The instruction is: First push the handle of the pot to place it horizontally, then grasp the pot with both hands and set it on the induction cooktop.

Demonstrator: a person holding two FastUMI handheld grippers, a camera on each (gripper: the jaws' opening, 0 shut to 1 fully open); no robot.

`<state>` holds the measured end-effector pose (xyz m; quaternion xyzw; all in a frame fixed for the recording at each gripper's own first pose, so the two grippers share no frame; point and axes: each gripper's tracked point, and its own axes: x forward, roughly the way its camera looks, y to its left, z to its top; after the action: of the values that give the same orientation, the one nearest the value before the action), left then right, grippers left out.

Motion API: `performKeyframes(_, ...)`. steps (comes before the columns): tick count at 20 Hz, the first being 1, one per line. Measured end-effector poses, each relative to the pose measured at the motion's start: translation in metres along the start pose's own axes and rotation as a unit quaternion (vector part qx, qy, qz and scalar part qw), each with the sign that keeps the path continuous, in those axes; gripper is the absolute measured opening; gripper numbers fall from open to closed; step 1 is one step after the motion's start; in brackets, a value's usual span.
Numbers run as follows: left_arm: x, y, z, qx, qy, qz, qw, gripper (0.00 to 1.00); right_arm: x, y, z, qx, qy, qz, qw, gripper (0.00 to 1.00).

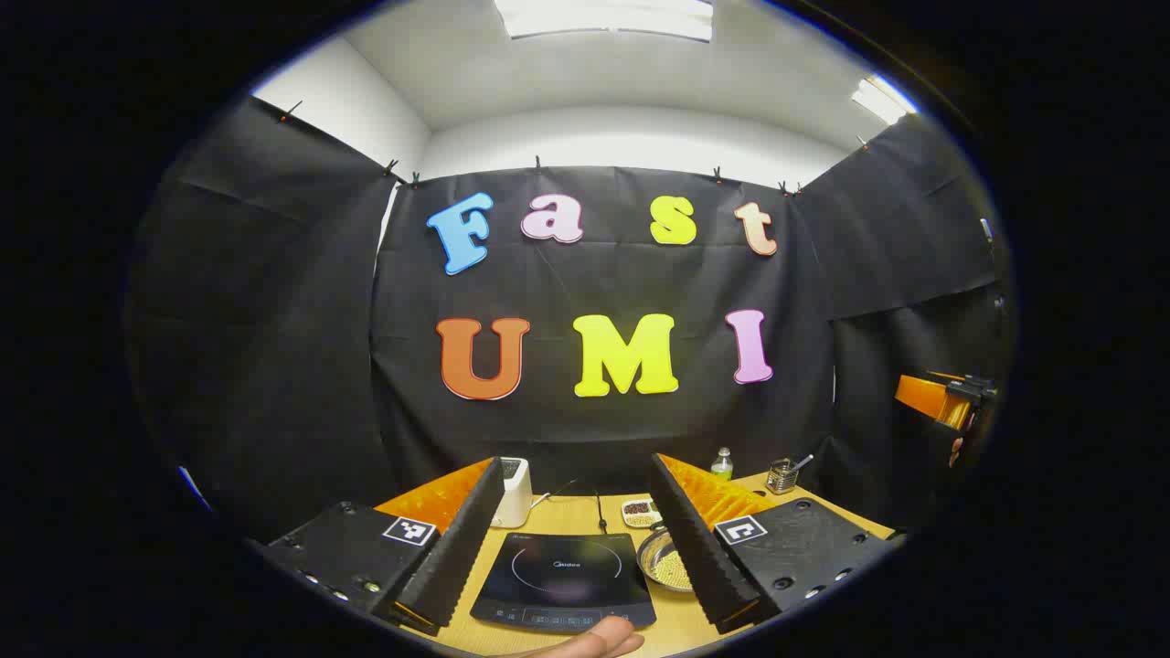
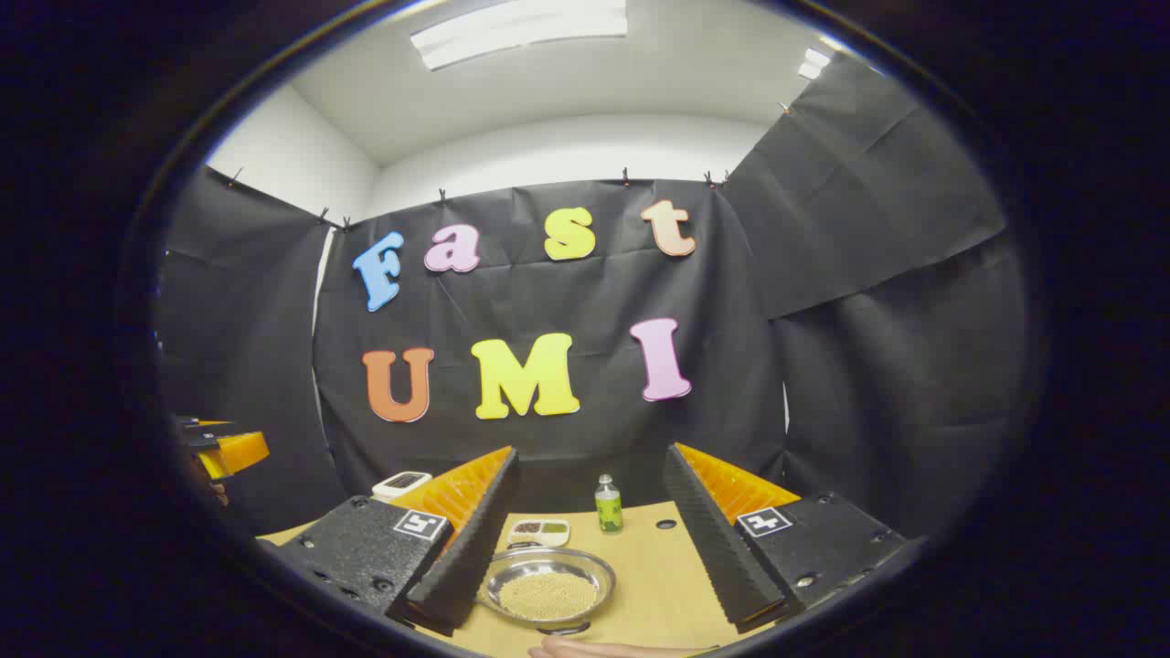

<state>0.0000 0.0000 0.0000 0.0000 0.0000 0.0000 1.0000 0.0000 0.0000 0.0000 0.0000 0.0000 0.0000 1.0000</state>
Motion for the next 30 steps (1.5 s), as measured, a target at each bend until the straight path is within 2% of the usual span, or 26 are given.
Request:
performKeyframes(5,0.004,0.004,-0.007,0.014,0.004,0.014,1.0,0.95,0.002,-0.008,0.01,-0.018,-0.02,-0.001,1.0,0.96)
performKeyframes(13,0.01,0.001,-0.012,0.028,0.003,0.014,1.0,0.95,0.001,-0.012,0.022,-0.02,-0.063,0.0,0.998,0.95)
performKeyframes(17,0.006,-0.002,-0.016,0.033,0.004,0.013,0.999,0.96,0.009,-0.009,0.013,-0.016,-0.059,0.012,0.998,0.96)
performKeyframes(20,0.003,-0.004,-0.02,0.033,0.004,0.01,0.999,0.96,0.022,-0.006,-0.008,-0.022,-0.034,0.016,0.999,0.89)
performKeyframes(24,0.0,-0.004,-0.019,0.038,-0.002,0.012,0.999,0.96,0.043,-0.007,-0.056,-0.026,0.025,0.004,0.999,0.71)
performKeyframes(25,0.0,-0.004,-0.021,0.039,-0.001,0.012,0.999,0.96,0.048,-0.005,-0.07,-0.028,0.044,0.007,0.999,0.54)
performKeyframes(26,-0.001,-0.005,-0.023,0.038,0.0,0.012,0.999,0.96,0.053,-0.003,-0.085,-0.027,0.066,0.01,0.997,0.53)
performKeyframes(28,0.0,-0.005,-0.026,0.038,0.003,0.01,0.999,0.96,0.061,0.008,-0.117,-0.018,0.112,0.032,0.993,0.31)
performKeyframes(29,0.001,-0.005,-0.028,0.039,0.004,0.01,0.999,0.96,0.062,0.014,-0.133,-0.01,0.137,0.045,0.989,0.07)
performKeyframes(30,0.002,-0.005,-0.029,0.039,0.005,0.01,0.999,0.96,0.066,0.019,-0.152,-0.001,0.164,0.059,0.985,0.01)
